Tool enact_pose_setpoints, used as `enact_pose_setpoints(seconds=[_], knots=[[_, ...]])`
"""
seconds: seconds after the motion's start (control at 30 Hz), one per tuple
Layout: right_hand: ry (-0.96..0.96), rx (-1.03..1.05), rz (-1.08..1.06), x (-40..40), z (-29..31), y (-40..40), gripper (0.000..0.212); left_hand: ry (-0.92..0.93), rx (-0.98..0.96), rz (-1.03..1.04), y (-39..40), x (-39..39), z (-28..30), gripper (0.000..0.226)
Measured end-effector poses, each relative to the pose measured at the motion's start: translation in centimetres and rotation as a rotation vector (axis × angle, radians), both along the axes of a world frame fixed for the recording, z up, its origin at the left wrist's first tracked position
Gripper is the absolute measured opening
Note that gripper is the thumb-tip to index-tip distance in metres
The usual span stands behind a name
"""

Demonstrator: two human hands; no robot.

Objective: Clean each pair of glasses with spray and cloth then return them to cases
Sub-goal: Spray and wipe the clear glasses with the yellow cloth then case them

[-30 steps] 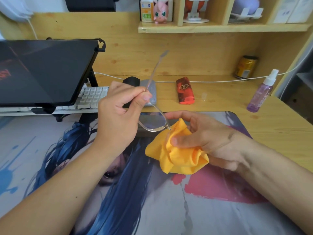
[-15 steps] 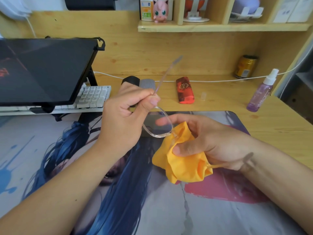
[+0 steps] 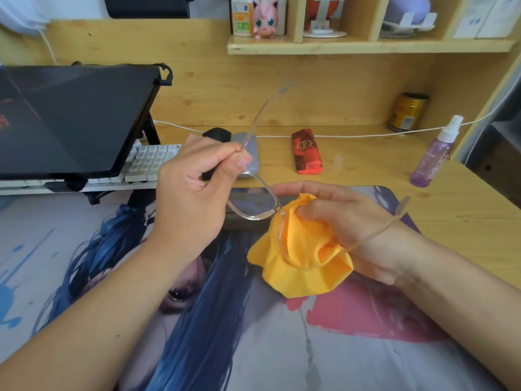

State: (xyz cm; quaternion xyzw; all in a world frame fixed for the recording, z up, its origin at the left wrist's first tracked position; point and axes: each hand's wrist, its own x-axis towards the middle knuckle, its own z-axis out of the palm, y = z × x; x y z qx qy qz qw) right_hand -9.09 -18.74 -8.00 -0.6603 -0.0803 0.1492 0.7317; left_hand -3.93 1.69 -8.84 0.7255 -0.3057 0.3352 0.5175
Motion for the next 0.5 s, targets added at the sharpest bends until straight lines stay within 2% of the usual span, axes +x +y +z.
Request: enact_pose_setpoints(seconds=[0.07, 0.17, 0.27, 0.33, 0.4, 0.5], knots=[[-0.145, -0.072, -0.158, 0.4, 0.0, -0.2, 0.03, 0.025, -0.011, 0.001, 0.4, 0.3, 0.0, 0.01], [-0.436, -0.1, -0.246, 0.6, 0.7, -1.3, 0.043, 0.095, -0.008, -0.038, 0.6, 0.5, -0.1, 0.012], [-0.647, -0.24, -0.022, -0.4, 1.2, -1.5, 0.051, 0.206, 0.008, -0.093, 0.0, 0.5, -0.1, 0.015], [-0.779, -0.527, 0.163, -0.4, 0.2, -0.6, 0.043, 0.327, -0.004, -0.15, -0.3, 0.4, -0.1, 0.013], [-0.865, -0.729, 0.221, -0.3, -0.2, 0.0, 0.041, 0.423, 0.007, -0.185, -0.3, 0.5, -0.1, 0.015], [-0.946, -0.708, 0.189, -0.6, 0.6, -0.8, 0.038, 0.542, -0.05, -0.204, -0.3, 0.6, -0.2, 0.02]])
